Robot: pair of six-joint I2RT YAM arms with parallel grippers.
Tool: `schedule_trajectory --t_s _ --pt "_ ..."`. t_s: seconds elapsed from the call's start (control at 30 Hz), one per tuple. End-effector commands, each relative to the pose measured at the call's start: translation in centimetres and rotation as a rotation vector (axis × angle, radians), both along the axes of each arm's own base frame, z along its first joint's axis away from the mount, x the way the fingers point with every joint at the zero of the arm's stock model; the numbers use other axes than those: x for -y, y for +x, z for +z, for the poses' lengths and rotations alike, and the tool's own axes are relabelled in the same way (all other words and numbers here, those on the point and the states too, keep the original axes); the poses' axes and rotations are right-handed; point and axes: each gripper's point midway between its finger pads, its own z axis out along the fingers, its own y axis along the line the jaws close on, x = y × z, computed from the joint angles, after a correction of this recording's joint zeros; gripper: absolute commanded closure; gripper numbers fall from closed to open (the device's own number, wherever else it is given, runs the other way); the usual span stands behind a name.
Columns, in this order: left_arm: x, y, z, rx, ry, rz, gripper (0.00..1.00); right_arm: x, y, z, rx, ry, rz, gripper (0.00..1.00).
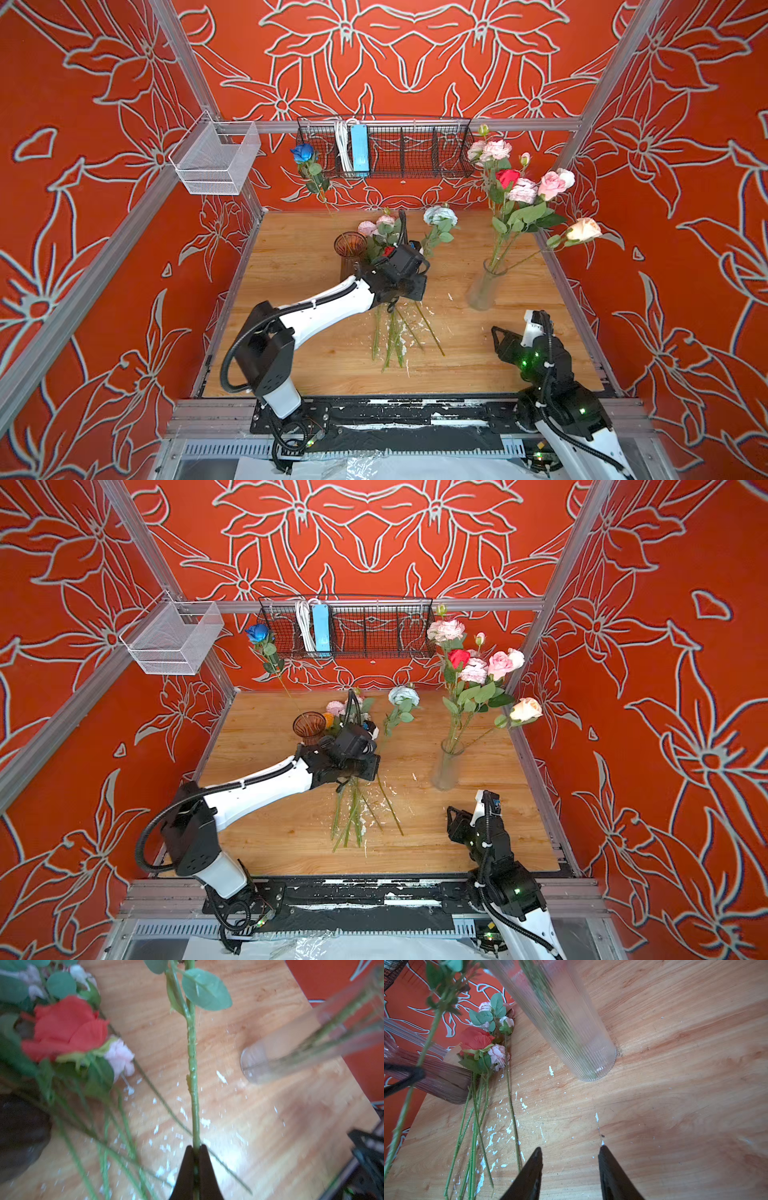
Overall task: Arrange the flowers into the vase
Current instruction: 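Lift the white flower up out of the bunch with the left gripper, then carry the white flower to the wire basket and lower it beside the blue rose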
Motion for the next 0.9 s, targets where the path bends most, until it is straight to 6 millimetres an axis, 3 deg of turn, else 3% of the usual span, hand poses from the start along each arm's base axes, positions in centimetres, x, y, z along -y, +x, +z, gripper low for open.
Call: schedule_trajectory --t_s 0.0,0.13,0.3,0.53,0.73,0.8,0.87 --pt "-0.8 -2.3 3.8 0.088 -0.067 -0.058 1.00 0.3 -0.1 0.8 0.016 -0.001 -0.011 0.54" --pt "-2.3 -4.9 8.4 0.300 -0.156 -0.112 1.00 -0.2 -0.1 1.0 0.032 0.007 0.016 0.54" --pt "-5.0 -7.0 16.6 0.646 -0.334 -0.088 1.00 -0.3 0.0 1.0 0.036 0.008 0.022 0.54" --pt "-9.4 -7.6 25.4 1.030 -0.395 0.051 1.00 -0.1 0.0 0.9 0.036 0.002 0.013 0.54" --pt "-11.5 -6.2 33.7 1.326 -0.236 0.189 1.00 -0.1 0.1 0.7 0.036 0.000 0.011 0.54" --pt "-11.5 -3.8 35.1 1.337 -0.192 0.190 1.00 -0.1 0.1 0.8 0.036 -0.001 0.010 0.54" --pt "-12.7 -1.4 36.3 1.334 -0.187 0.227 1.00 0.0 0.1 0.8 0.036 -0.002 0.009 0.54"
